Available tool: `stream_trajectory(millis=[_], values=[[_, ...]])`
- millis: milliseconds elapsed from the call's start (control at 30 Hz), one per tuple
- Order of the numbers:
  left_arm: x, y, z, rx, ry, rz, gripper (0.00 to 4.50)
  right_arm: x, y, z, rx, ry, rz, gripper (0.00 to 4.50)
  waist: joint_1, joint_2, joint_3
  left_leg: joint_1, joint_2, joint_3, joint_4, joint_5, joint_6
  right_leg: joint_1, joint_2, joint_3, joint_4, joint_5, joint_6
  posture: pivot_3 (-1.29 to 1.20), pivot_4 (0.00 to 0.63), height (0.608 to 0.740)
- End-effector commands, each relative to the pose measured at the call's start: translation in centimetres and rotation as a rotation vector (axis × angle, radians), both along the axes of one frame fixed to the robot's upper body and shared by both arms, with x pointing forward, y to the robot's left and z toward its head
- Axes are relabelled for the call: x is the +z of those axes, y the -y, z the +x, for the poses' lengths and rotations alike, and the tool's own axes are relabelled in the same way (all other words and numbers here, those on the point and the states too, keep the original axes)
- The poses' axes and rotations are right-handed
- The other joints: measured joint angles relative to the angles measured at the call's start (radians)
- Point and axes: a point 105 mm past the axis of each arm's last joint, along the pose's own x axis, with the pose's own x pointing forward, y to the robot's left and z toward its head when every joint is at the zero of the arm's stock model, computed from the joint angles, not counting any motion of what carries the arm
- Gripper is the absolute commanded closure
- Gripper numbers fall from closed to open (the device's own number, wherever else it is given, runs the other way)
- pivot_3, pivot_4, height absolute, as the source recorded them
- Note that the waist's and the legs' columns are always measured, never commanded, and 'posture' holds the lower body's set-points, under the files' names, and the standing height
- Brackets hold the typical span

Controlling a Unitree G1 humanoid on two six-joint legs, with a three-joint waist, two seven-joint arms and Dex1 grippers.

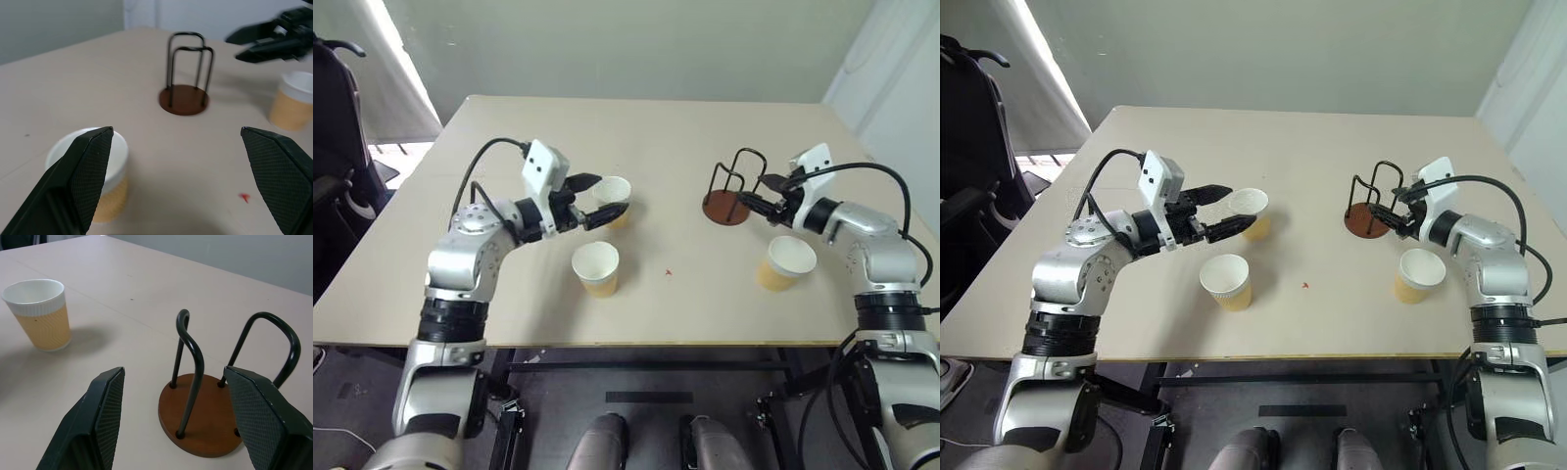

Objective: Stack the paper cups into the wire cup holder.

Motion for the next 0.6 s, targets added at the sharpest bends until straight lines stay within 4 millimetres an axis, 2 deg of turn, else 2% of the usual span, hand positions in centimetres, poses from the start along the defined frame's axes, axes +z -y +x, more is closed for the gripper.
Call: stream_trajectory(millis=[33, 267, 600], values=[[1.0, 0.5, -1.3, -0.077, 0.031, 0.018, 0.03, 1.9, -0.1, -0.6, 0.027, 0.062, -0.004, 1.24, 0.0, 0.0, 0.0, 0.0, 0.0, 0.0, 0.0, 0.0, 0.0, 0.0, 0.0, 0.0, 0.0, 0.0, 0.0, 0.0, 0.15, 0.74], [0.9, 0.7, -1.9, -0.113, 0.024, 0.024, 0.03, 2.6, -0.3, -0.7, 0.04, 0.07, -0.005, 1.24, 0.0, 0.0, 0.0, 0.0, 0.0, 0.0, 0.0, 0.0, 0.0, 0.0, 0.0, 0.0, 0.0, 0.0, 0.0, 0.0, 0.15, 0.74], [0.9, 0.9, -1.8, -0.107, 0.027, 0.02, 0.03, 1.4, -0.4, 0.4, -0.004, 0.063, -0.029, 1.24, -0.001, 0.0, 0.0, 0.0, 0.0, 0.0, 0.0, 0.0, 0.0, 0.0, 0.0, 0.0, 0.0, 0.0, 0.0, 0.0, 0.15, 0.74]])
